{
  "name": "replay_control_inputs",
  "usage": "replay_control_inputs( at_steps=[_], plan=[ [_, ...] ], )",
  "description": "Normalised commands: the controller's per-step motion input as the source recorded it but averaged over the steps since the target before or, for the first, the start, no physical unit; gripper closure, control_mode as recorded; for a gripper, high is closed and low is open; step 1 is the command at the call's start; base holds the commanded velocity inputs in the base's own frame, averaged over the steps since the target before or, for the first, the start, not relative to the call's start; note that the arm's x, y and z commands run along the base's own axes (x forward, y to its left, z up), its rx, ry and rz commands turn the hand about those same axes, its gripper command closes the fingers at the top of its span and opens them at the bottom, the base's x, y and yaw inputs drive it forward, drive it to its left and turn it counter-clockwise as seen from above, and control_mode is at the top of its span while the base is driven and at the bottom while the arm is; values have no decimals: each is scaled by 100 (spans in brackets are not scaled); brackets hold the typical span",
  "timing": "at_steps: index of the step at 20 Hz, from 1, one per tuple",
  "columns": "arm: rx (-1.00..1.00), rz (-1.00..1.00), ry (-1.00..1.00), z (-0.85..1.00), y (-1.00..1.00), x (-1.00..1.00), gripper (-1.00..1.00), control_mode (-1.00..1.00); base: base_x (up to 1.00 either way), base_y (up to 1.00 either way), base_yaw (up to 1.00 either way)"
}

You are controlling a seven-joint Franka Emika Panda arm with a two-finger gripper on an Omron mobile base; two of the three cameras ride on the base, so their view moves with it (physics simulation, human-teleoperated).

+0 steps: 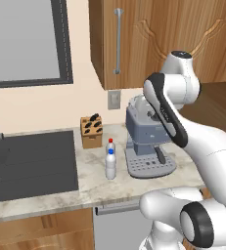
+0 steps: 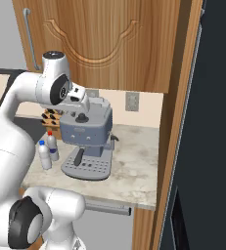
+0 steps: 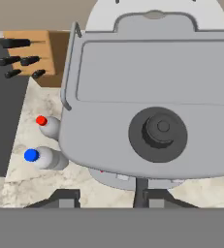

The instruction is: Take the bottled waters from the counter and place them in the freezer to freeze. Close the freezer door after placing the bottles.

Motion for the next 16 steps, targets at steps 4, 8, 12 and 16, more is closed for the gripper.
replay_control_inputs(
  at_steps=[4, 8, 12, 16],
  plan=[
    [-12, 0, 1, 0, 40, -10, -100, -100, 0, 0, 0],
    [-25, -13, -14, 0, 70, -59, -100, -100, 0, 0, 0],
    [-6, -26, -10, -1, 34, -57, -100, -100, 0, 0, 0],
    [1, -51, -11, -19, 41, -14, -100, -100, 0, 0, 0]
  ],
)
